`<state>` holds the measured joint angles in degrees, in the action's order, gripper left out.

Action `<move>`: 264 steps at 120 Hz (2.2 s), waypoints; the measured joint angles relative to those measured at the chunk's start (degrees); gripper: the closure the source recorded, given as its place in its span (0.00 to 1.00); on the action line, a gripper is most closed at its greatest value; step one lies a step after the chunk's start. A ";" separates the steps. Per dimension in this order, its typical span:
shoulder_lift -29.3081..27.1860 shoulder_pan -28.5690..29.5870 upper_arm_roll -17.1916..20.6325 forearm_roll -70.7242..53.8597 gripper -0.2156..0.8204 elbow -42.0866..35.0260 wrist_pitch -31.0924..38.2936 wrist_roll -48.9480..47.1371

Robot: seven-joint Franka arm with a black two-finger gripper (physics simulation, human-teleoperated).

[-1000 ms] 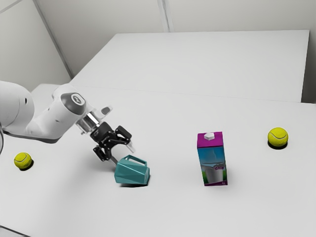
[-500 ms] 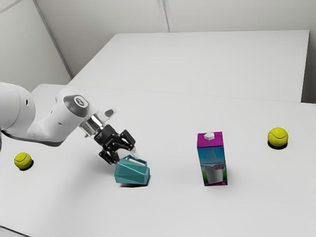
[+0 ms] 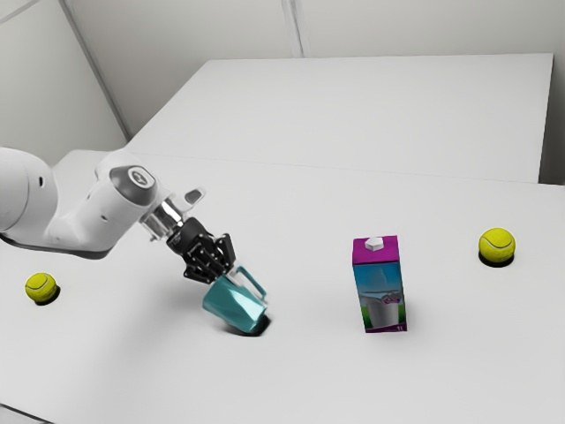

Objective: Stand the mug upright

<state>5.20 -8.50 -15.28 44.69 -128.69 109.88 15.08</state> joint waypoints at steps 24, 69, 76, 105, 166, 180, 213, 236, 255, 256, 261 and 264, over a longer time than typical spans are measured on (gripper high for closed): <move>-1.03 -0.36 -0.01 0.01 0.95 -0.01 -0.14 0.13; -4.18 -1.04 -1.12 -5.91 0.97 0.99 -0.15 -0.18; -4.47 -1.14 -1.32 -7.74 0.97 1.65 -0.05 -0.38; -5.58 -1.02 -1.49 -17.38 0.97 4.87 0.26 -2.00; -3.78 -0.61 -1.48 -32.16 0.97 8.43 3.17 -6.33; -3.47 -2.09 -1.49 -33.96 0.97 8.08 6.01 -7.54; -2.83 -7.92 -1.49 -40.46 0.97 7.59 13.25 -10.73; -2.04 -6.60 -1.50 -42.39 0.97 7.37 15.78 -12.48; -0.91 -5.36 -1.51 -43.04 0.97 7.57 17.26 -13.54; -0.86 -5.38 -1.51 -43.05 0.97 7.58 17.31 -13.58; -0.52 -5.53 -1.51 -43.08 0.97 7.59 17.57 -13.80; -0.33 -5.62 -1.51 -43.07 0.97 7.58 17.72 -13.92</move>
<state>4.87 -14.13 -16.79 1.62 -121.11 127.60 1.16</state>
